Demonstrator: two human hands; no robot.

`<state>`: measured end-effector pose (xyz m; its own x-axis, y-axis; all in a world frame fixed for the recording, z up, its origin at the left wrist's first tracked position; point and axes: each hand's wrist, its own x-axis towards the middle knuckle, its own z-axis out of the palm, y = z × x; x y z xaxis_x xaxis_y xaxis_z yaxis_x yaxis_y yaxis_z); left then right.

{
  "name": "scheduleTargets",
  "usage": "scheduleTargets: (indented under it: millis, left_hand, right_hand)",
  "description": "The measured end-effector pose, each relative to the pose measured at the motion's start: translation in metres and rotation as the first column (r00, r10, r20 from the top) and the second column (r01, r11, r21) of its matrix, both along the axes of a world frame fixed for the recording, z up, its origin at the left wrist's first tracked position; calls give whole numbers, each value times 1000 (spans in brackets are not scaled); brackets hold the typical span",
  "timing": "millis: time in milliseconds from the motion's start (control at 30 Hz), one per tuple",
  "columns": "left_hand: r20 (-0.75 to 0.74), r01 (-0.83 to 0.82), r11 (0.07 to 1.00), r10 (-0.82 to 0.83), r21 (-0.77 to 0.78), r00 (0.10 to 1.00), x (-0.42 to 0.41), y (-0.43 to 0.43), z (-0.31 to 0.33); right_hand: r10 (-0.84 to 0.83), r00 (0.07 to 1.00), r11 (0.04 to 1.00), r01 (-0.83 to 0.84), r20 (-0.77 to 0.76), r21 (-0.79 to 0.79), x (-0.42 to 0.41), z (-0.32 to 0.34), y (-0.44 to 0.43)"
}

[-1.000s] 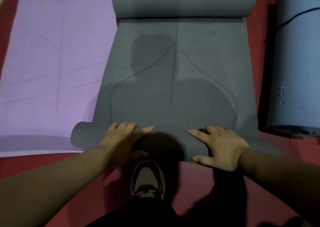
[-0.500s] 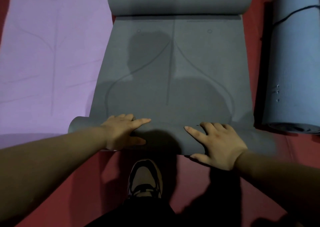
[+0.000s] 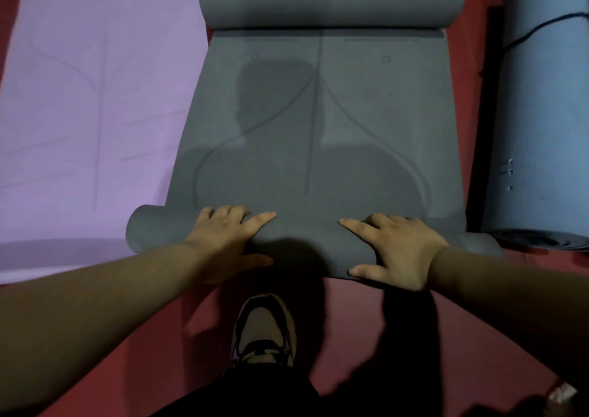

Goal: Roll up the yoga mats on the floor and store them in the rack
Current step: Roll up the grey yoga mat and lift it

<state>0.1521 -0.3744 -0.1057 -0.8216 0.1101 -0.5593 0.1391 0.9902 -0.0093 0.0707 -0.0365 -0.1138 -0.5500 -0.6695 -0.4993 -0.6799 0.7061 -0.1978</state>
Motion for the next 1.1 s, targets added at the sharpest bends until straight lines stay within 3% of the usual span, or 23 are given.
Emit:
scheduleTargets:
  millis: [167,267,433,600,733,867,1100]
  left_hand:
    - [132,-24,999,19,31,991,-26,-3,10]
    - [127,-16,1000,13,25,992,-23,-1,10]
    - [145,-87,995,79,49,986,-28,-1,11]
    - [-113,0,1000,2,22,994,4,5,-2]
    - [-88,-14,1000,14,1,996,-5,1,-6]
    - [-40,-13,1000,14,23,999,-25,0,2]
    - [32,6,1000,-7,24,999,-37,-2,8]
  right_hand:
    - [23,980,999,-31,-197,-35,18,-4,8]
    - [6,972,999,-14,-233,-31,23,-9,7]
    - [16,988,999,-20,-153,-25,9,-4,6]
    - [11,998,999,-13,-59,-38,-15,-2,3]
    - [4,999,999,-6,-48,-45,-17,-5,2]
    - [-58,994,998,59,93,-6,-33,7,-3]
    - [-28,980,999,24,-196,-24,-1,-4,-7]
